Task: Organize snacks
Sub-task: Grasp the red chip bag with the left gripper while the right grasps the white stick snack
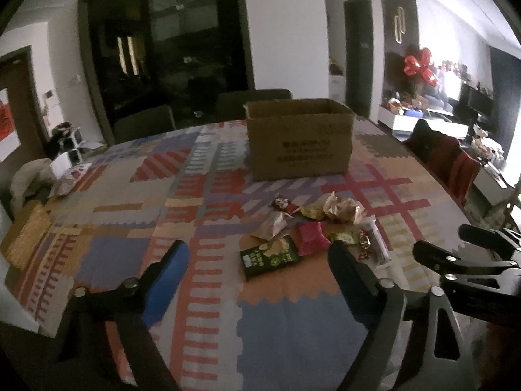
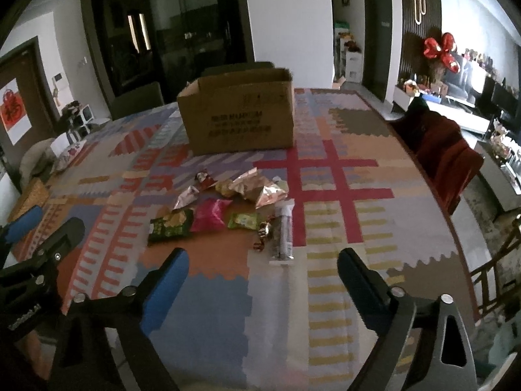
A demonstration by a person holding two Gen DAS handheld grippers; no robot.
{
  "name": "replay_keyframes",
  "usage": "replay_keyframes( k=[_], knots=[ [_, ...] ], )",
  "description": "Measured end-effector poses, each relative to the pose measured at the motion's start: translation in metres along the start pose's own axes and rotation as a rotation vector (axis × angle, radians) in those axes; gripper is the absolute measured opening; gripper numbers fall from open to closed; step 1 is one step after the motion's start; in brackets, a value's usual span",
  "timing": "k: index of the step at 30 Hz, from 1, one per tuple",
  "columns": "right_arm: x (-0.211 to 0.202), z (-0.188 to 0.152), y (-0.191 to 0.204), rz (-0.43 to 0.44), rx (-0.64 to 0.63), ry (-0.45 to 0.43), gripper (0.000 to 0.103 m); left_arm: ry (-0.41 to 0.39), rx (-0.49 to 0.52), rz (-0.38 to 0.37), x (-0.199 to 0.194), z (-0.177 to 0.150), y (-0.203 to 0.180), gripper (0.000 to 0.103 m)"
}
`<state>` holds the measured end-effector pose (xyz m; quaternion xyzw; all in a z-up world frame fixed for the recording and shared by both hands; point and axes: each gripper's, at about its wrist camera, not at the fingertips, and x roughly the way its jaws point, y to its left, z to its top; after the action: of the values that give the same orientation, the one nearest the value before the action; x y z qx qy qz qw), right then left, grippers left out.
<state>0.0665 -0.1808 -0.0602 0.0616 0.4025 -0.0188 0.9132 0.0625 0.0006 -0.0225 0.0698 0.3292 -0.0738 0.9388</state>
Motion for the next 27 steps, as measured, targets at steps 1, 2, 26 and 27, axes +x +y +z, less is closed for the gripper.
replay_keyframes(
  k=[1,2,26,27],
  knots=[
    [0.006,0.003,0.001,0.000,0.004,0.012,0.087,0.009,0.004,-0.014,0.006,0.002,0.001,0.082],
    [0.012,0.005,0.002,0.001,0.009,0.022,0.086,0.019,0.009,-0.031,0.012,0.004,0.001,0.080],
    [0.125,0.035,-0.030,-0.054,0.131,0.284,0.049,0.282,0.080,-0.269,0.150,0.032,-0.027,0.057],
    [0.129,0.034,-0.032,-0.047,0.127,0.295,0.047,0.294,0.070,-0.268,0.154,0.031,-0.028,0.057]
  ],
)
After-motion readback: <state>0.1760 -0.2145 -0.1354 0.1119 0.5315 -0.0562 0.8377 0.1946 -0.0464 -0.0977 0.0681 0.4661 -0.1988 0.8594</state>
